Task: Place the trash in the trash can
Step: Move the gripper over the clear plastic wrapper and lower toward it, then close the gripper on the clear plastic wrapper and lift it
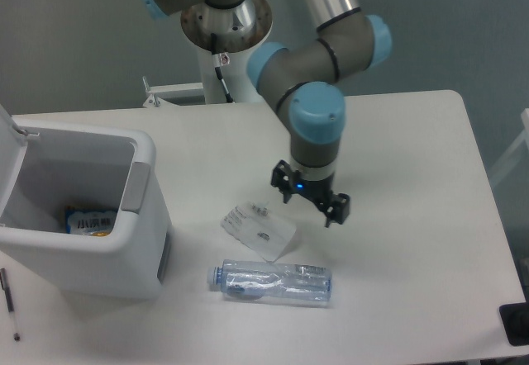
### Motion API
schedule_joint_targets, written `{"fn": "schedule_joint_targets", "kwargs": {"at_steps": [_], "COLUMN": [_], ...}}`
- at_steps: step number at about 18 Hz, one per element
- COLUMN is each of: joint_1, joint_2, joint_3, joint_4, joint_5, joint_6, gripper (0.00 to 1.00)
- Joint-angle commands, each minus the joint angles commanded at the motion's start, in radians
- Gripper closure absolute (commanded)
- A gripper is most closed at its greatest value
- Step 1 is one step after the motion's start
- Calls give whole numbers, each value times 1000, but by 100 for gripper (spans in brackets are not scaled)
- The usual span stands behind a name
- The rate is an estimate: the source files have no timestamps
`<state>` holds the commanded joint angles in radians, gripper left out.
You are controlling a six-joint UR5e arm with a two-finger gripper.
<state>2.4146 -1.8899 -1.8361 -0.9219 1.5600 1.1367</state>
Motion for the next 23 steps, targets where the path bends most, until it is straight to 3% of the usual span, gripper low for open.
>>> {"fn": "schedule_joint_targets", "kwargs": {"at_steps": [4, 10, 11, 17, 19, 23], "joint_1": [-41, -77, -77, -78, -78, -78], "joint_2": [2, -44, -49, -52, -52, -54], "joint_3": [-18, -6, -3, 0, 1, 8], "joint_4": [2, 5, 6, 3, 5, 11], "joint_5": [0, 2, 2, 0, 0, -2], "joint_6": [-6, -63, -66, -71, -83, -86], "gripper": [0, 0, 4, 74, 86, 91]}}
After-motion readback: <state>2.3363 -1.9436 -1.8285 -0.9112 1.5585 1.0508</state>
